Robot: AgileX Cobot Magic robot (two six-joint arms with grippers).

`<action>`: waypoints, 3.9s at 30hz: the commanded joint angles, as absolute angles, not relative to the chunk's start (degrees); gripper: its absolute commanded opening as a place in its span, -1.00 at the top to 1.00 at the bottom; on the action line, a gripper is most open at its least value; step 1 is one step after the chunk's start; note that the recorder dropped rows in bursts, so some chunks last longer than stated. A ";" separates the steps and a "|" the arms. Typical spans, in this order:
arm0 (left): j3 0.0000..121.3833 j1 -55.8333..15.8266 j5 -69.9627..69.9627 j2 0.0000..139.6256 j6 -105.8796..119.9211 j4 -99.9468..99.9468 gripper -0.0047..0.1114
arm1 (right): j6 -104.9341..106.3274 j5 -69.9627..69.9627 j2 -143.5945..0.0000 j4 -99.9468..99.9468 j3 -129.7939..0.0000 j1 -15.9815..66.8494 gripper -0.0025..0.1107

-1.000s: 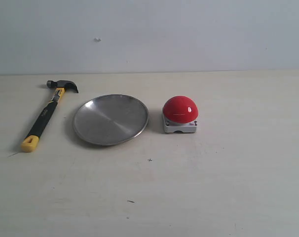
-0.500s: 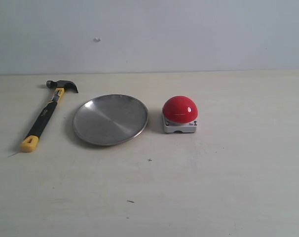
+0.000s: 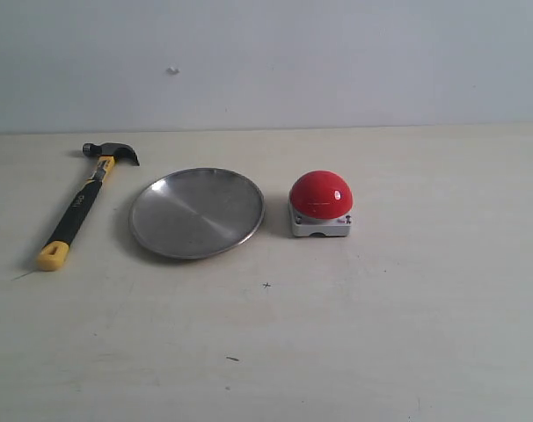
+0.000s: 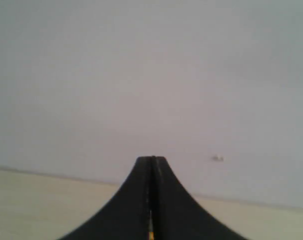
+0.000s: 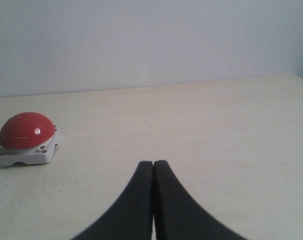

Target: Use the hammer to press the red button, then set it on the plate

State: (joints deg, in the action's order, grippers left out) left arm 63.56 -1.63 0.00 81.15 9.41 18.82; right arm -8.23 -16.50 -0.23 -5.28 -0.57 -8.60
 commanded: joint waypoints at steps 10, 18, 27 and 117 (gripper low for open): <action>107.35 -1.87 -38.27 116.88 10.47 9.41 0.92 | -8.17 -16.14 0.00 -5.52 -0.43 -8.95 0.96; 125.16 -6.89 -56.77 132.81 9.87 2.21 0.92 | -8.07 -16.14 0.00 -5.52 -0.43 -8.95 0.96; 133.56 -8.57 -59.27 143.67 3.38 -1.50 0.92 | -8.07 -16.14 0.00 -5.52 -0.43 -8.95 0.96; 134.14 -6.91 -58.79 149.68 3.84 -3.68 0.92 | -8.13 -16.14 0.00 -5.52 -0.43 -8.95 0.96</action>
